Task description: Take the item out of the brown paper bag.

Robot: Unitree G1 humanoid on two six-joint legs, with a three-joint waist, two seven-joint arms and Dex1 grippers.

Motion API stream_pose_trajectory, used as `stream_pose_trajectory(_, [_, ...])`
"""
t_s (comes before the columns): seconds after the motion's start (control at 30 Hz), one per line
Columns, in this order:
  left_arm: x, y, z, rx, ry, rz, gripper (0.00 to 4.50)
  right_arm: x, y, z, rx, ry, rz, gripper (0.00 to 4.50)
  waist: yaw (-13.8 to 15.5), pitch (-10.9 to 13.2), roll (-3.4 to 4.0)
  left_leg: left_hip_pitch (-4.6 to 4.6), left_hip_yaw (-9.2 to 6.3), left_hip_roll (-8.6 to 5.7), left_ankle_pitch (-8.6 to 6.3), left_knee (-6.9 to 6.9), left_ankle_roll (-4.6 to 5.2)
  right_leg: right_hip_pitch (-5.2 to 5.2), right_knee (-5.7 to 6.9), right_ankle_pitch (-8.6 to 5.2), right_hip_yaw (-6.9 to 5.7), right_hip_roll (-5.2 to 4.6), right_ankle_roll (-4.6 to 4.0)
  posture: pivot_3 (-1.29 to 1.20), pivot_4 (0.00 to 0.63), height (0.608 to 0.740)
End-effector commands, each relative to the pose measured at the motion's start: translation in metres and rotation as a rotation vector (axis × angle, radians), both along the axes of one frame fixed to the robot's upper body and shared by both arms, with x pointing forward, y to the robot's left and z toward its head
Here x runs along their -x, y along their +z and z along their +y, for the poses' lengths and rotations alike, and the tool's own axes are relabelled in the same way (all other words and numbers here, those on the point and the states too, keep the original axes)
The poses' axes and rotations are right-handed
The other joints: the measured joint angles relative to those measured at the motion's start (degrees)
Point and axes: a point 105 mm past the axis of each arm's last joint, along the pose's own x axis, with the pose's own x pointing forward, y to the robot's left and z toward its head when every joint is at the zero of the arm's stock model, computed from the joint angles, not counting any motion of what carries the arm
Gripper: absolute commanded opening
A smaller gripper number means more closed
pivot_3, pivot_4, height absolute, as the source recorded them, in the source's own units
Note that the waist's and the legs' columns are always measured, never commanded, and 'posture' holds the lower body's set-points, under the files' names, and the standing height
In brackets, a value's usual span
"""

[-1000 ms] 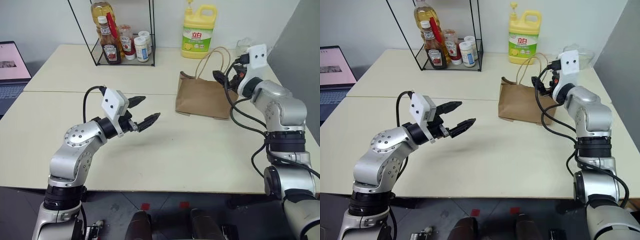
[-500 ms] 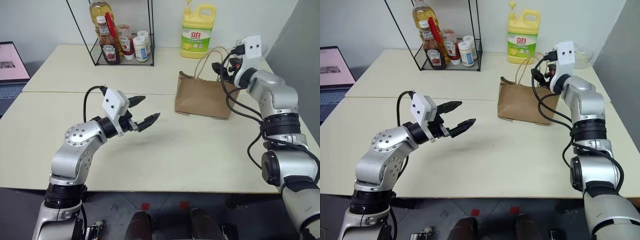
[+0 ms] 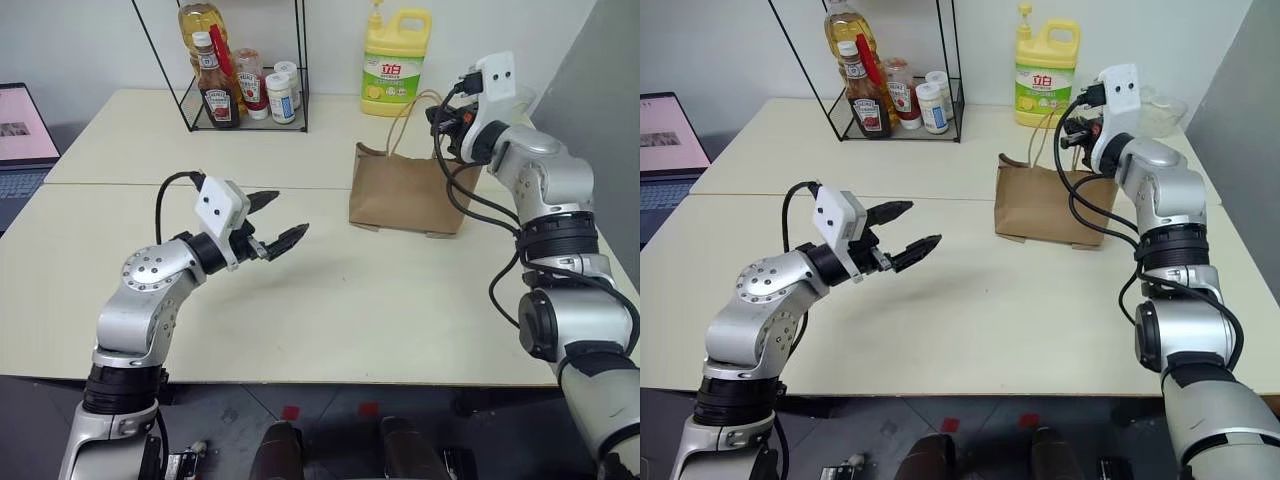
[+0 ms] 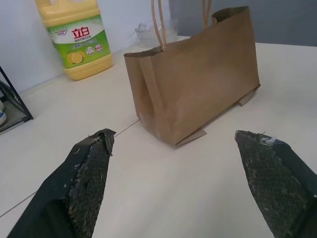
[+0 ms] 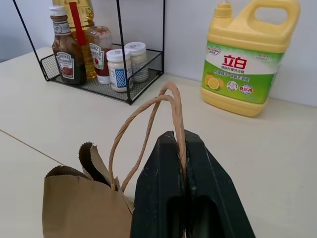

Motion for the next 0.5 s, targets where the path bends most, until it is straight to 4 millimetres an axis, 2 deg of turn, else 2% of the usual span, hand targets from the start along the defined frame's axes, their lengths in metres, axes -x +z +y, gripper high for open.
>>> stream_pose_trajectory(0.03, [0.001, 0.01, 0.013, -0.005, 0.042, -0.044, 4.15, 0.007, 0.037, 0.015, 0.025, 0.058, -0.122, 0.03, -0.07, 0.01, 0.01, 0.0, 0.0, 0.0, 0.0, -0.01, 0.0, -0.02, 0.02, 0.0, 0.0, 0.0, 0.0, 0.0, 0.15, 0.74])
stream_pose_trajectory(0.23, [0.001, 0.001, 0.036, -0.003, 0.112, -0.006, 4.15, 0.012, 0.056, 0.037, 0.074, 0.135, -0.194, 0.03, -0.2, 0.02, 0.03, -0.43, 0.02, 0.0, 0.02, 0.06, -0.01, -0.55, 0.29, 0.0, 0.02, 0.0, -0.01, 0.0, 0.15, 0.74])
stream_pose_trajectory(0.5, [0.012, -0.011, 0.058, -0.017, 0.172, 0.044, 4.15, 0.024, 0.076, 0.078, 0.113, 0.265, -0.28, 0.03, -0.5, 0.05, 0.07, -0.49, 0.04, 0.01, 0.01, 0.04, -0.01, -0.67, 0.32, 0.0, 0.02, 0.0, -0.02, 0.0, 0.15, 0.74])
